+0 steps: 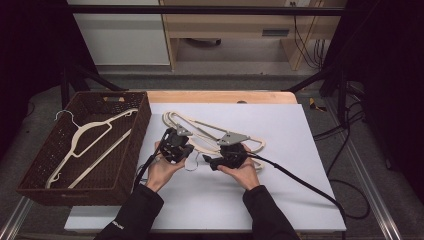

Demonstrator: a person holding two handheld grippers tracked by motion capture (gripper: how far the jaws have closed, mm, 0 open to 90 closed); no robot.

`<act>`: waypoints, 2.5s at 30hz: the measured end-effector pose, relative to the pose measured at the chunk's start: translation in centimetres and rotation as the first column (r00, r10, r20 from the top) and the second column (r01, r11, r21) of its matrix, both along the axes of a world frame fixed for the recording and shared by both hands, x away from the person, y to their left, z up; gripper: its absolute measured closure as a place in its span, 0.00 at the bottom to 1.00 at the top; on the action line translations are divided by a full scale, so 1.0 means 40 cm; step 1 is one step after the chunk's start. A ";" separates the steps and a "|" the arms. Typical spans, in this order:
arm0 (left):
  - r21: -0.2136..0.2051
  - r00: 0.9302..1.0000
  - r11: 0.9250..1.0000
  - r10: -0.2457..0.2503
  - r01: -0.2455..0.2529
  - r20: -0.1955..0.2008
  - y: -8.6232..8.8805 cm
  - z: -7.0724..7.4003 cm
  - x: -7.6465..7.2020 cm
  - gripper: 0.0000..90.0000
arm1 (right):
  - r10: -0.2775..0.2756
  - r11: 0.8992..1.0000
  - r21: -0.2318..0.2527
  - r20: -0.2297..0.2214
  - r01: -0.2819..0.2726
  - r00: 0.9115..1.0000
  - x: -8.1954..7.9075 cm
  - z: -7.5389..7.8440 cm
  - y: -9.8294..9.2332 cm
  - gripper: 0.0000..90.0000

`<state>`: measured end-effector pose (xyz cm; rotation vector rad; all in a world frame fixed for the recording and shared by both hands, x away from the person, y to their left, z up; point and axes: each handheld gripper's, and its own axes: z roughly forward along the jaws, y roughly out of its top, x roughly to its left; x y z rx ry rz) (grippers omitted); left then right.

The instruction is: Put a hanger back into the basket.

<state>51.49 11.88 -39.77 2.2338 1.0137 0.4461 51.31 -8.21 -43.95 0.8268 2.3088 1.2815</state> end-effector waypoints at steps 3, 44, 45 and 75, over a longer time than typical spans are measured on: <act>0.002 1.000 1.000 -0.004 0.004 -0.004 -0.007 0.011 -0.002 0.99 | 0.000 1.000 -0.016 -0.008 0.000 1.000 0.005 -0.012 0.013 0.32; -0.256 0.962 0.964 0.002 0.071 0.273 0.177 0.151 -0.123 0.14 | 0.052 0.987 -0.158 0.212 -0.019 0.976 0.007 0.045 -0.022 0.95; -0.261 0.964 0.963 0.000 0.072 0.266 0.184 0.147 -0.126 0.14 | 0.054 0.987 -0.159 0.209 -0.020 0.977 0.011 0.050 -0.027 0.95; -0.121 0.927 0.936 -0.299 0.332 0.229 0.076 0.030 -0.212 0.28 | 0.395 0.919 0.012 -0.016 -0.395 0.919 -0.177 0.123 -0.092 0.96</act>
